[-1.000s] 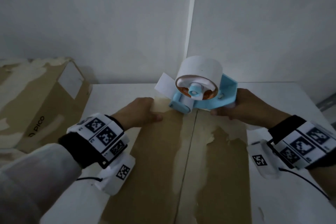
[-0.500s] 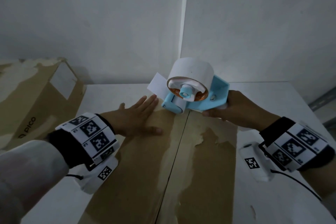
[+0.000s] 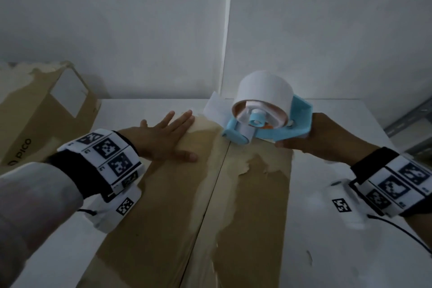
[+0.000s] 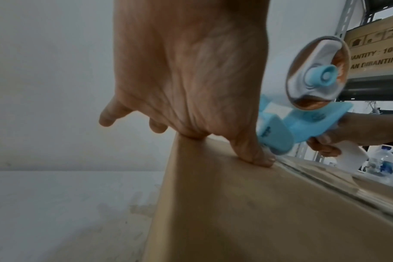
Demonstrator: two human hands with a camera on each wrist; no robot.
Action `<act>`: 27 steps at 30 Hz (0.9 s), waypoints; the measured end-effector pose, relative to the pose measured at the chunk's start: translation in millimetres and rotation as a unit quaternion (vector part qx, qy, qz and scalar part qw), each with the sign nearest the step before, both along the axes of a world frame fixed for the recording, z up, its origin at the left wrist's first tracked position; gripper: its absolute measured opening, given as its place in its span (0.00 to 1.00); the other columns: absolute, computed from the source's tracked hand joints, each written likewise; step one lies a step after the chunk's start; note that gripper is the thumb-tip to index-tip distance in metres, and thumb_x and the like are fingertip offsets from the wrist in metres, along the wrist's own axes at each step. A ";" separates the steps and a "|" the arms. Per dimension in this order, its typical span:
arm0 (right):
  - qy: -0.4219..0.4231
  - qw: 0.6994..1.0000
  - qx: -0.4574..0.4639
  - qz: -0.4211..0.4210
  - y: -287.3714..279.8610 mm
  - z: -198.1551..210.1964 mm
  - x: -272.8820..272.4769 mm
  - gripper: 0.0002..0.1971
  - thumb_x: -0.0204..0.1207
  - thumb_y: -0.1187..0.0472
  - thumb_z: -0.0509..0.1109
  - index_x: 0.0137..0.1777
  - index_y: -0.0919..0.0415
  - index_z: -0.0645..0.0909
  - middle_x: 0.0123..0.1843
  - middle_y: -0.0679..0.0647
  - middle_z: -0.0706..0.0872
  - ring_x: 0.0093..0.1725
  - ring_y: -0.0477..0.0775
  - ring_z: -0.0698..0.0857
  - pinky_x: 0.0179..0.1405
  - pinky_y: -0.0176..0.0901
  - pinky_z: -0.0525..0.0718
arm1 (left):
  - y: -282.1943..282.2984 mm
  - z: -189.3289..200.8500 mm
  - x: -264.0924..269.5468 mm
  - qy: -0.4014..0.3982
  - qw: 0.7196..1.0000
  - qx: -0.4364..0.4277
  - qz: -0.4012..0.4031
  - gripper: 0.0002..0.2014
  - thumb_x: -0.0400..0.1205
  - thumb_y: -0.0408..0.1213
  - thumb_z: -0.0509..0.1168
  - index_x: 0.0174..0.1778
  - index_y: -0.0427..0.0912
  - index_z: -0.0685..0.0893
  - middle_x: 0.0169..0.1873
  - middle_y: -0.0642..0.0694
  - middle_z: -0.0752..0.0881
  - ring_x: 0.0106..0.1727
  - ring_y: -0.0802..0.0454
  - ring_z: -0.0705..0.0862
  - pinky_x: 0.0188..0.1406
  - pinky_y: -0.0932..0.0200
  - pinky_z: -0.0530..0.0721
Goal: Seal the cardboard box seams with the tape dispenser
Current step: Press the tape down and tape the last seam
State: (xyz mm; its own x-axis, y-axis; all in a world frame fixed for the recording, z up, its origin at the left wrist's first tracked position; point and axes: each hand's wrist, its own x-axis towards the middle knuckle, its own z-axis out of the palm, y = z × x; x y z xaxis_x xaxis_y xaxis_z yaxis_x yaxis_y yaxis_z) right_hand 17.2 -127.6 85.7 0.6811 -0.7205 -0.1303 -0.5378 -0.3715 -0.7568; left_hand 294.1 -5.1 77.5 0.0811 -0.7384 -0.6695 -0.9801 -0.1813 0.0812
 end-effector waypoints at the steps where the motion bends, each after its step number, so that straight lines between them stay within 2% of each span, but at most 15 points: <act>1: -0.003 1.000 0.003 -0.002 -1.3 0.6 -10.4 0.15 0.64 0.63 0.79 0.37 0.41 0.79 0.27 0.32 0.86 0.31 0.23 0.82 0.24 0.17 0.74 | -0.7 -0.8 1.0 0.002 1.000 0.000 0.003 0.49 0.73 0.68 0.53 0.77 0.54 0.26 0.77 0.59 0.26 0.80 0.47 0.30 0.76 0.27 0.43; 4: 0.008 1.000 -0.006 -0.001 -4.2 1.0 -38.5 0.13 0.65 0.63 0.78 0.38 0.45 0.80 0.28 0.25 0.85 0.30 0.28 0.83 0.23 0.20 0.75 | -2.4 -2.6 1.8 0.003 1.000 -0.004 0.022 0.51 0.70 0.70 0.55 0.77 0.57 0.28 0.77 0.61 0.27 0.80 0.42 0.30 0.76 0.27 0.43; 9: 0.020 1.000 -0.019 -0.003 -4.4 1.4 -76.2 0.11 0.64 0.64 0.78 0.37 0.47 0.81 0.29 0.31 0.86 0.27 0.34 0.83 0.21 0.24 0.77 | -2.9 -3.3 -1.7 -0.011 1.000 -0.011 0.025 0.50 0.71 0.68 0.55 0.78 0.55 0.29 0.78 0.60 0.27 0.80 0.50 0.30 0.76 0.27 0.44; 12: -0.005 1.000 -0.010 -0.003 -4.4 5.0 -97.3 0.14 0.61 0.64 0.78 0.31 0.40 0.84 0.25 0.33 0.86 0.25 0.35 0.82 0.19 0.23 0.75 | -3.1 -2.9 -1.9 -0.013 0.999 -0.010 0.036 0.50 0.71 0.67 0.56 0.78 0.56 0.30 0.78 0.61 0.28 0.80 0.51 0.30 0.76 0.27 0.44; 13: -0.016 1.000 -0.010 -0.001 -4.4 4.4 -105.0 0.16 0.61 0.63 0.79 0.33 0.36 0.84 0.26 0.33 0.86 0.26 0.35 0.83 0.20 0.24 0.76 | -3.4 -2.4 -2.1 -0.012 0.999 -0.010 0.042 0.50 0.71 0.67 0.56 0.78 0.56 0.31 0.78 0.62 0.28 0.80 0.50 0.30 0.76 0.27 0.44; 14: -0.017 1.000 -0.007 -0.003 -2.2 4.8 -110.9 0.16 0.60 0.60 0.80 0.34 0.33 0.84 0.27 0.34 0.87 0.27 0.37 0.83 0.21 0.25 0.77 | -4.2 -1.5 -2.9 -0.013 0.999 -0.011 0.047 0.50 0.71 0.67 0.57 0.78 0.57 0.31 0.78 0.62 0.29 0.80 0.49 0.30 0.76 0.28 0.44; 16: -0.010 1.000 0.013 -0.022 2.0 -2.9 -122.9 0.12 0.53 0.40 0.81 0.35 0.34 0.83 0.28 0.37 0.87 0.27 0.39 0.84 0.24 0.31 0.81 | -6.0 -1.0 -4.3 -0.013 0.998 -0.011 0.056 0.49 0.72 0.66 0.59 0.78 0.57 0.32 0.78 0.62 0.30 0.80 0.46 0.30 0.76 0.29 0.44; 17: -0.014 0.999 0.023 -0.027 2.2 -9.6 -129.3 0.17 0.48 0.31 0.78 0.34 0.35 0.82 0.28 0.39 0.87 0.27 0.41 0.83 0.28 0.37 0.84 | -7.4 -0.8 -5.1 -0.013 0.998 -0.012 0.059 0.49 0.72 0.65 0.60 0.78 0.57 0.32 0.79 0.62 0.30 0.80 0.45 0.30 0.76 0.29 0.45; 19: -0.017 0.998 0.028 -0.050 -0.1 -22.4 -137.9 0.21 0.44 0.27 0.76 0.32 0.37 0.81 0.26 0.42 0.85 0.26 0.43 0.82 0.36 0.53 0.87 | -9.2 -1.0 -6.0 -0.017 0.998 -0.017 0.064 0.49 0.72 0.64 0.61 0.79 0.57 0.33 0.79 0.62 0.31 0.80 0.44 0.30 0.76 0.30 0.46; 20: -0.015 0.998 0.029 -0.057 -0.8 -25.5 -140.6 0.20 0.46 0.28 0.77 0.32 0.37 0.81 0.26 0.42 0.85 0.26 0.43 0.82 0.36 0.54 0.88 | -9.8 -0.5 -7.1 -0.019 0.997 -0.019 0.066 0.49 0.72 0.64 0.61 0.79 0.57 0.34 0.79 0.62 0.31 0.80 0.45 0.30 0.76 0.30 0.46; 22: -0.006 0.998 0.028 -0.059 0.4 -24.7 -146.8 0.12 0.53 0.43 0.82 0.32 0.36 0.81 0.26 0.41 0.86 0.25 0.40 0.82 0.29 0.38 0.85 | -11.6 -0.2 -9.6 -0.021 0.997 -0.023 0.071 0.49 0.73 0.62 0.62 0.79 0.56 0.35 0.79 0.61 0.32 0.80 0.45 0.30 0.77 0.33 0.45; 23: -0.016 0.998 0.022 -0.057 1.0 -27.1 -152.4 0.14 0.58 0.54 0.83 0.30 0.34 0.81 0.25 0.39 0.85 0.24 0.38 0.81 0.24 0.29 0.80 | -12.3 0.2 -10.5 -0.023 0.997 -0.023 0.073 0.48 0.74 0.61 0.62 0.80 0.55 0.35 0.80 0.60 0.32 0.80 0.45 0.30 0.77 0.35 0.44; 24: -0.015 0.998 0.020 -0.061 4.3 -28.0 -155.7 0.17 0.60 0.61 0.81 0.29 0.34 0.81 0.24 0.37 0.85 0.24 0.37 0.81 0.22 0.25 0.76 | -13.7 0.8 -11.0 -0.026 0.997 -0.024 0.074 0.48 0.75 0.59 0.63 0.80 0.54 0.36 0.80 0.59 0.33 0.80 0.45 0.30 0.77 0.36 0.44; 26: -0.033 0.996 0.024 -0.080 13.0 -33.9 -159.3 0.16 0.61 0.64 0.79 0.28 0.40 0.80 0.23 0.35 0.84 0.24 0.35 0.81 0.22 0.24 0.75 | -15.8 3.1 -14.2 -0.042 0.997 -0.024 0.068 0.47 0.75 0.58 0.63 0.80 0.53 0.36 0.80 0.58 0.33 0.80 0.45 0.30 0.77 0.35 0.44; 27: -0.052 0.995 0.031 -0.085 16.5 -38.1 -157.7 0.15 0.62 0.67 0.78 0.32 0.43 0.80 0.23 0.33 0.84 0.24 0.33 0.82 0.22 0.22 0.75 | -16.7 5.6 -16.2 -0.057 0.996 -0.021 0.060 0.47 0.76 0.59 0.62 0.80 0.53 0.36 0.80 0.58 0.33 0.80 0.46 0.30 0.77 0.33 0.45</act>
